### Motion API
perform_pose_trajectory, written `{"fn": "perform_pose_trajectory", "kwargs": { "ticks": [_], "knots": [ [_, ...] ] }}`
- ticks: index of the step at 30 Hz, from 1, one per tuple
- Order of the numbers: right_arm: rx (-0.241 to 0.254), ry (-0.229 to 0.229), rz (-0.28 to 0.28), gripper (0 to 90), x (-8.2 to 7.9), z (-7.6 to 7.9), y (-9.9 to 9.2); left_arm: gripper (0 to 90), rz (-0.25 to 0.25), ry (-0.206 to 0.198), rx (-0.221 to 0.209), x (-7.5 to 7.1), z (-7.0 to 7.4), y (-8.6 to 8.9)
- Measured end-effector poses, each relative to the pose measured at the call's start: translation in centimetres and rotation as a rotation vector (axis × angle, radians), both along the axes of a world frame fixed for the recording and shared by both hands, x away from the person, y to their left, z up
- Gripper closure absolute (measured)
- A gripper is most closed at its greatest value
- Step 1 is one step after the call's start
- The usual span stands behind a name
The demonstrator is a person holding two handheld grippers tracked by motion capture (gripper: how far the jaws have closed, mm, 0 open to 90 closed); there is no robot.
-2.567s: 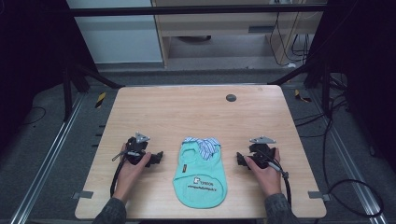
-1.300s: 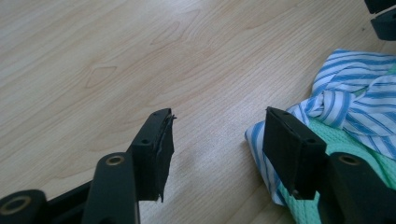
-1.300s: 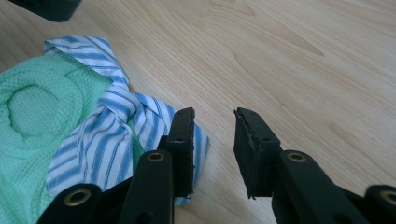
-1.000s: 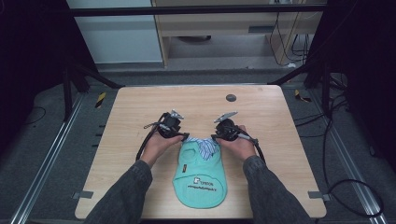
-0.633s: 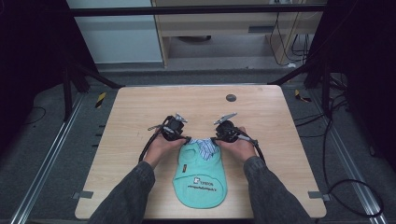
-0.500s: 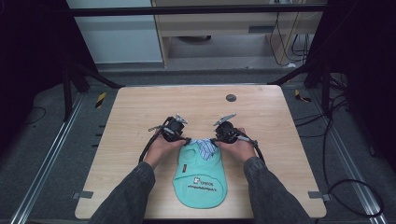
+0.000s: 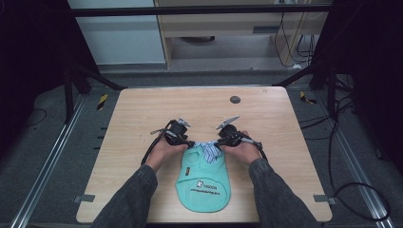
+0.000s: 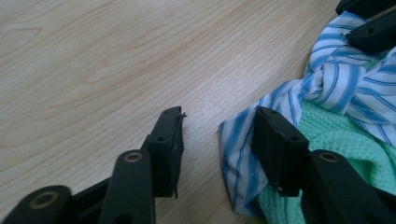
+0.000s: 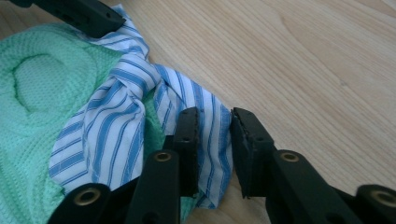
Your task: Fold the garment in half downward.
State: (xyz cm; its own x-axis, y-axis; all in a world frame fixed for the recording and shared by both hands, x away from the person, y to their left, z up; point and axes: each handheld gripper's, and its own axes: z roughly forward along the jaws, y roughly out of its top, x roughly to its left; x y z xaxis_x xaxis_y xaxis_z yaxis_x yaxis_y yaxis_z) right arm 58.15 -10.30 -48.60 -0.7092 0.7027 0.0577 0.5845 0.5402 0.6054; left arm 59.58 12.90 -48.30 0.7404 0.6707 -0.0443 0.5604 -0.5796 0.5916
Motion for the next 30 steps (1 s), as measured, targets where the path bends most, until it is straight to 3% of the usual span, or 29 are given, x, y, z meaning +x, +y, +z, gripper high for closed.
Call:
{"fn": "perform_pose_trajectory", "kwargs": {
  "ticks": [3,9,15,23,30],
  "knots": [
    [0.006,0.006,0.010,77.2,0.0,0.0,0.0,72.8,-0.015,0.009,-0.012,-0.2,0.0,-0.2],
    [0.005,-0.005,0.026,83.3,-0.1,0.1,0.1,84.4,-0.030,0.010,-0.025,-0.6,0.0,-0.3],
    [0.009,-0.031,0.028,83.5,-0.5,0.8,-0.1,86.0,-0.035,-0.017,-0.025,-0.8,0.6,-0.2],
    [0.008,-0.082,0.060,83.6,-2.0,3.2,-0.5,86.3,-0.054,-0.095,-0.045,-2.2,3.3,-0.3],
    [-0.004,-0.105,0.088,83.7,-2.4,4.7,-0.8,86.3,-0.077,-0.120,-0.030,-2.5,4.6,-0.5]
  ]
}}
